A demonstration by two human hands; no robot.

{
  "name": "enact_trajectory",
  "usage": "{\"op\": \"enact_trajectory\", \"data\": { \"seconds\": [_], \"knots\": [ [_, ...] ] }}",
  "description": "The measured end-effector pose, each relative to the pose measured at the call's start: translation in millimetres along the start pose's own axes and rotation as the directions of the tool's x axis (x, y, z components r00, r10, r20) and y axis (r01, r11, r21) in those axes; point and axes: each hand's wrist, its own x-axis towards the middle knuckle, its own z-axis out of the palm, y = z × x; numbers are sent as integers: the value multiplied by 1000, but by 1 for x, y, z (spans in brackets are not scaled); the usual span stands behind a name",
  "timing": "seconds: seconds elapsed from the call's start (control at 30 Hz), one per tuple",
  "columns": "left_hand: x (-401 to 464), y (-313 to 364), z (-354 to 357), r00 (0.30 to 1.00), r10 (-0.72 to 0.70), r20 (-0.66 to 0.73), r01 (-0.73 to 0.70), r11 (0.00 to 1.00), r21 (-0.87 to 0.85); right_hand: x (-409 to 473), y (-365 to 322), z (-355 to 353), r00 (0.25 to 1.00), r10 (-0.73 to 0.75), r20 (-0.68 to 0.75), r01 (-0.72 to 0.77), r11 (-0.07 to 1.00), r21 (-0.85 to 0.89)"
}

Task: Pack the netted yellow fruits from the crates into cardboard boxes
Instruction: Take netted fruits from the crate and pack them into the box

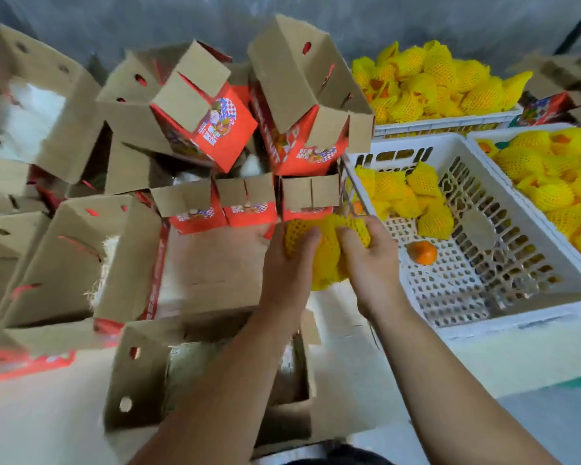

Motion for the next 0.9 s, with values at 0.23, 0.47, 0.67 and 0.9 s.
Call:
{"op": "enact_trajectory", "data": {
  "seconds": [0.23, 0.47, 0.67, 0.9],
  "knots": [
    [-25, 3, -177, 828, -561, -9, 528, 783, -328, -111, -2, 113, 953, 202, 226, -237, 961, 140],
    [-50, -7, -242, 789, -613, 44, 588, 733, -343, -170, 35, 155, 860, 490, 143, -507, 852, 131],
    [-56, -19, -234, 814, -580, -14, 562, 783, 266, -161, 47, 146, 638, 688, 346, -753, 652, 93],
    [-42, -44, -206, 872, -471, -131, 427, 603, 674, -145, 75, 183, 684, 719, 122, -625, 664, -410]
  ]
}}
